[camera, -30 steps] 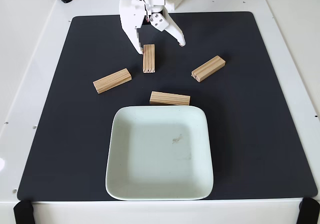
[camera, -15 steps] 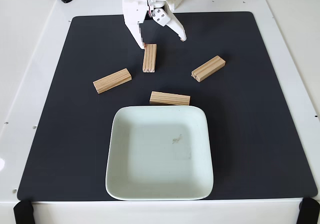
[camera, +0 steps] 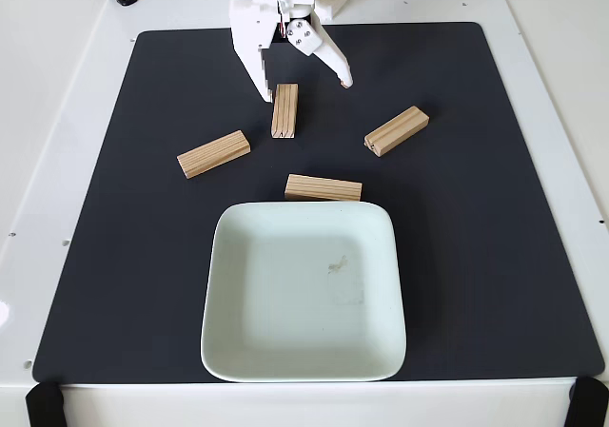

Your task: Pick up the wooden block and place them on the plate.

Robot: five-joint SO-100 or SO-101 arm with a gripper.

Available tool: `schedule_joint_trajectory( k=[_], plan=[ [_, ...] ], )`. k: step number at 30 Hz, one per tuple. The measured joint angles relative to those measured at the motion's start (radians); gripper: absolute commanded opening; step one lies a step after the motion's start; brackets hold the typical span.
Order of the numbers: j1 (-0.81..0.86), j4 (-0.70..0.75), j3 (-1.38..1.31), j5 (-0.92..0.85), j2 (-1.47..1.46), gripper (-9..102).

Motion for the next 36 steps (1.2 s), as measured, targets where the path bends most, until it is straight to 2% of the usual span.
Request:
schedule_joint_trajectory(
  k=[5, 14, 17, 22, 28, 36],
  plan=[
    [0.011, -0.101, 0.0, 0.0, -0.054, 48],
    [0.02, -0.115, -0.003, 0.0, -0.086, 47],
    [0.02, -0.115, -0.003, 0.0, -0.086, 39],
    [0.02, -0.115, -0.003, 0.005, -0.086, 20],
    [0.009, -0.115, -0.005, 0.137, -0.086, -1],
    [0.011, -0.123, -0.005, 0.147, -0.086, 0]
  ],
)
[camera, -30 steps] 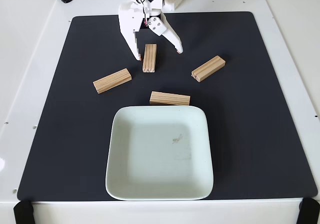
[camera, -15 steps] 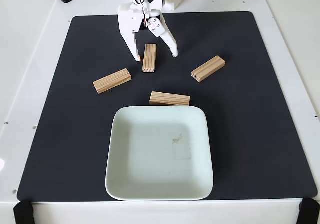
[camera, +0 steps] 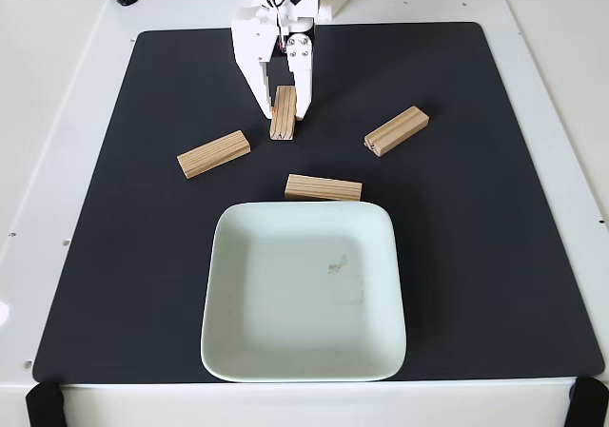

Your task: Pick up the wooden block and place them on the plate.

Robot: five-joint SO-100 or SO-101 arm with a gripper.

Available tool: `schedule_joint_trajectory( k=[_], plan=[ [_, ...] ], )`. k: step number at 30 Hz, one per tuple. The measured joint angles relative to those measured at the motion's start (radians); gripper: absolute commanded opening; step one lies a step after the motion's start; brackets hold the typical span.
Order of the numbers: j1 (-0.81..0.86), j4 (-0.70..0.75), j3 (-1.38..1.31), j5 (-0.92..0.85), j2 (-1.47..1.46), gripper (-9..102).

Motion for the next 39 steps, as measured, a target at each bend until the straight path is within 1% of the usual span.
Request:
schedule_joint_trajectory(
  k=[6, 8, 10, 15, 19, 22, 26, 30, 35, 39],
  plan=[
    [0.0, 0.008, 0.0, 0.009, 0.012, 0],
    [0.0, 0.037, -0.003, 0.018, 0.038, 0],
    [0.008, 0.097, -0.012, 0.04, 0.081, 0],
    [-0.089, 0.213, -0.044, 0.213, 0.255, 0],
    [-0.176, 0.219, -0.044, 0.436, 0.423, 0],
    [-0.224, 0.161, -0.044, 0.632, 0.537, 0],
    [-0.267, 0.011, -0.044, 0.876, 0.637, 0],
    [-0.287, -0.156, -0.044, 1.052, 0.655, 0],
    [-0.288, -0.325, -0.08, 1.236, 0.538, 0],
    [-0.255, -0.357, -0.233, 1.361, 0.33, 0]
  ],
)
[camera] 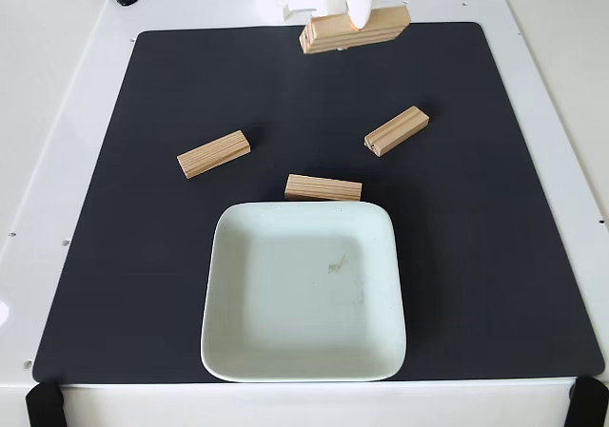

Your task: Pick up the wooden block and place them on the plate.

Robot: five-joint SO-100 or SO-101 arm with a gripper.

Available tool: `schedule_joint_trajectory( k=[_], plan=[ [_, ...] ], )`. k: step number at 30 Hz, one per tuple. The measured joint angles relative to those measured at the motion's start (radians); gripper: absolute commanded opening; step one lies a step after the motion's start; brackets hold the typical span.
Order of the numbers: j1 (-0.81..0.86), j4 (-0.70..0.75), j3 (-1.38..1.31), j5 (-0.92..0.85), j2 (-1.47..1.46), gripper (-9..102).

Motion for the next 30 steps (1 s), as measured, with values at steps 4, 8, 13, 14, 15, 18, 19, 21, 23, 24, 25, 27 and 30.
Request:
schedule_joint_trajectory(
  k=[4, 8, 13, 14, 15, 18, 19, 21, 23, 24, 25, 27, 30],
  plan=[
    [0.023, -0.002, -0.235, 0.101, -0.298, 0],
    [0.044, -0.002, -0.506, 0.16, -0.606, -1],
    [0.051, -0.002, -0.793, 0.178, -0.914, -1],
    [0.051, -0.002, -0.839, 0.178, -0.962, -1],
    [0.049, -0.002, -0.887, 0.178, -1.008, -1],
    [0.049, -0.002, -1.0, 0.178, -1.121, -1],
    [0.051, -0.002, -1.025, 0.178, -1.147, -1],
    [0.054, -0.002, -1.052, 0.178, -1.178, -1],
    [0.058, -0.002, -1.071, 0.178, -1.198, -1],
    [0.06, -0.002, -1.075, 0.178, -1.204, -1],
    [0.061, -0.002, -1.077, 0.178, -1.207, -1],
    [0.066, -0.002, -1.077, 0.178, -1.213, -1],
    [0.077, -0.002, -1.077, 0.178, -1.215, -1]
  ],
)
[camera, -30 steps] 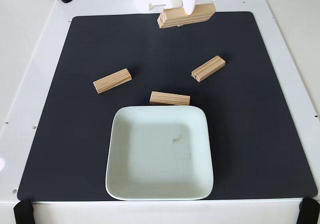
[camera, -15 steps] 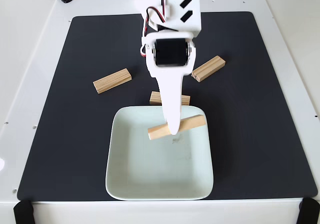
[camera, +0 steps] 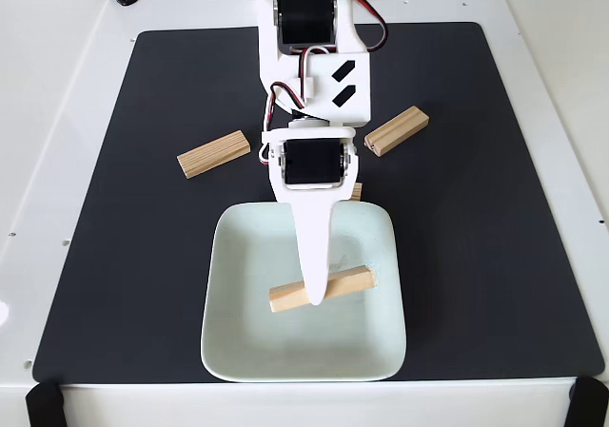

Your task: Pick up the wooden block and place them on the plate.

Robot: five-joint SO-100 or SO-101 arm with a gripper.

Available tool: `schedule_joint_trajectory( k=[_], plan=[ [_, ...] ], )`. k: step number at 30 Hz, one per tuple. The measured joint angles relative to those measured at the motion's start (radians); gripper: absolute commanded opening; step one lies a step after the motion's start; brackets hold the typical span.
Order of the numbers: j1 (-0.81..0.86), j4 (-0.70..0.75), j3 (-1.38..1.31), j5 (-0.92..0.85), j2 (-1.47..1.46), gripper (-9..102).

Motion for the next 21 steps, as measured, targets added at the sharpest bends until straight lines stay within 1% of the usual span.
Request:
schedule_joint_trajectory(
  k=[6, 9, 21],
  plan=[
    [0.011, 0.0, 0.0, 0.005, 0.0, -1],
    [0.009, -0.008, -0.008, 0.046, 0.0, -1],
    [0.054, -0.009, -0.21, 0.078, -0.144, -1]
  ],
)
